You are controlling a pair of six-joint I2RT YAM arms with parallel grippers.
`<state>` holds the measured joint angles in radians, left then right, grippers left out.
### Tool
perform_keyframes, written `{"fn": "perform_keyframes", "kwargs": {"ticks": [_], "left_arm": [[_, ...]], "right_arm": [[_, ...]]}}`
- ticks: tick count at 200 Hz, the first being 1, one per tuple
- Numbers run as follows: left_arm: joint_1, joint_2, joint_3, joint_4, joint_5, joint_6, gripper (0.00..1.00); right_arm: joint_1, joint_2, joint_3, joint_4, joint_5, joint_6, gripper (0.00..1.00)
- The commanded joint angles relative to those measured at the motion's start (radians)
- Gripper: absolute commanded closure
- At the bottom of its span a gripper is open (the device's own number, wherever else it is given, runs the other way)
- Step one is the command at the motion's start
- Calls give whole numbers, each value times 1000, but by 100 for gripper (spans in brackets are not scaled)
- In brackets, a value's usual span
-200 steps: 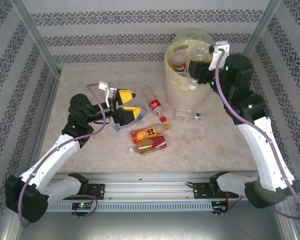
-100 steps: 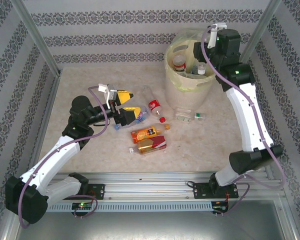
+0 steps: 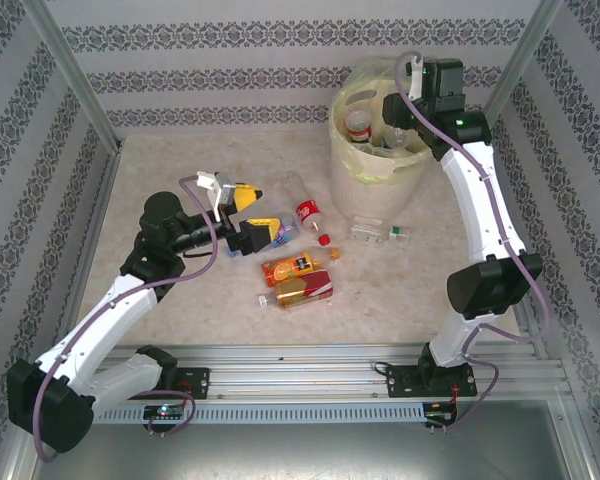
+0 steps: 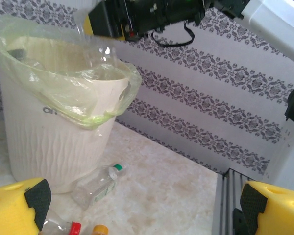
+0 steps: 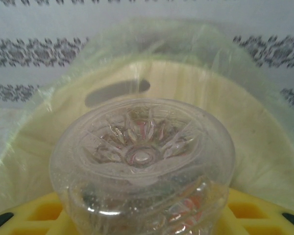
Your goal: Put the plastic bottles in the bin
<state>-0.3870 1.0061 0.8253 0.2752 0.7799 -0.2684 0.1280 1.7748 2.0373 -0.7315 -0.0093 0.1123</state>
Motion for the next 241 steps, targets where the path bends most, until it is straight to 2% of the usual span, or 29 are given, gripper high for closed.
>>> {"fn": "perform_keyframes", "kwargs": {"ticks": [1, 23, 72, 129, 144, 190, 241], "left_arm": [[-12, -35, 33, -58, -37, 67, 0], [-11, -40, 35, -90, -60, 106, 0], [-10, 24, 34, -70, -35, 76, 0], [-12, 25, 39, -125, -62, 120, 0], [-15, 32, 35, -117, -56, 119, 0], [-14, 36, 29, -113, -63, 130, 0], [-13, 75, 86, -98, -30, 95, 0]], "right_arm": [[-25, 60, 4, -32, -81, 34, 49], [-26, 85, -11, -51, -91, 41, 49], [-34, 118, -41, -58, -127, 49, 45], [-65, 118, -47, -27, -176, 77, 23], [-72, 104, -41, -25, -189, 79, 20], [-77, -23, -100, 30, -227, 89, 15], [-73, -235, -270, 88, -247, 100, 9]]}}
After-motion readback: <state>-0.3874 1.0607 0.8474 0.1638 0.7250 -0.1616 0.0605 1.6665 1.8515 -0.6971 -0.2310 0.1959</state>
